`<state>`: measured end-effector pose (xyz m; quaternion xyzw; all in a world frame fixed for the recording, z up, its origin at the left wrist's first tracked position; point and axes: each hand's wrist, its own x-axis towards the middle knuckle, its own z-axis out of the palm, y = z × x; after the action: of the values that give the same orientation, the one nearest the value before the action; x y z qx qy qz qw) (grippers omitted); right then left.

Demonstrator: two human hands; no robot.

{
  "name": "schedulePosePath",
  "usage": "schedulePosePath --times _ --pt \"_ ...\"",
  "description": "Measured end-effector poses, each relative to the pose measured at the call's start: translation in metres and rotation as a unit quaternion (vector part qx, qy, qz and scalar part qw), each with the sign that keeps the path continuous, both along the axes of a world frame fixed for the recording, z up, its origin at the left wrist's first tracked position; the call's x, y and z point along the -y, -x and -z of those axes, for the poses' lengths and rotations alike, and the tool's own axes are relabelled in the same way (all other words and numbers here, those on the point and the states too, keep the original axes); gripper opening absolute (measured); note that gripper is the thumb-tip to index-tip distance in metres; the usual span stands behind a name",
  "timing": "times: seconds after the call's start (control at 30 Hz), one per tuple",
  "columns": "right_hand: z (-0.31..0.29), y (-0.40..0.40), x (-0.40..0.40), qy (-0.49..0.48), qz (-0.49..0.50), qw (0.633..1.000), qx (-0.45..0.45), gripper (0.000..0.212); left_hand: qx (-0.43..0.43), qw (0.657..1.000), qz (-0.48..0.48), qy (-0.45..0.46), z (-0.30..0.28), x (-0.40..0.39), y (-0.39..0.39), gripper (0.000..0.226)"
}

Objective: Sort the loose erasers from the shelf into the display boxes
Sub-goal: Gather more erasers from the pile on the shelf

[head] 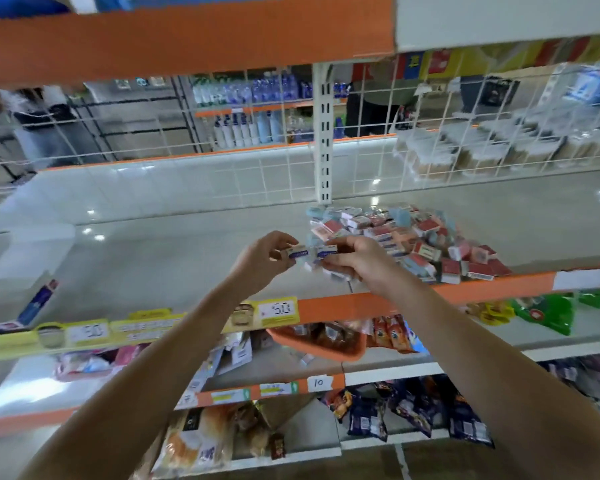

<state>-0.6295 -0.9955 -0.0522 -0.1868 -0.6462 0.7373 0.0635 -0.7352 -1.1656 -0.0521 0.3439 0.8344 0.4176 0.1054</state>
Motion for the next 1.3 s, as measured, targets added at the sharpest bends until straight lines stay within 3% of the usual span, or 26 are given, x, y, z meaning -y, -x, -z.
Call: schedulePosePath --times 0.17,0.47,0.67,1.0,1.3 --pt "-0.01 0.04 0.08 -0.027 -0.061 0.997 -0.037 0.023 -0.068 0.997 -0.042 0.006 -0.01 0.092 0.019 0.025" --pt "-0.023 0.111 0.281 -0.062 -0.148 0.984 -0.074 0.022 -0.094 0.984 -0.148 0.042 -0.024 0.303 0.058 0.022" --pt "-0.023 0.156 0.38 -0.17 -0.166 0.968 -0.074 0.022 -0.152 0.972 -0.169 0.052 -0.026 0.412 0.094 0.022" --pt "-0.033 0.244 0.44 -0.355 -0.207 0.906 -0.102 0.019 -0.183 0.968 -0.123 0.121 -0.033 0.48 0.169 0.023" --pt "-0.022 0.296 0.448 -0.441 -0.244 0.863 -0.026 0.019 -0.162 0.972 -0.062 0.16 -0.044 0.493 0.236 0.021"
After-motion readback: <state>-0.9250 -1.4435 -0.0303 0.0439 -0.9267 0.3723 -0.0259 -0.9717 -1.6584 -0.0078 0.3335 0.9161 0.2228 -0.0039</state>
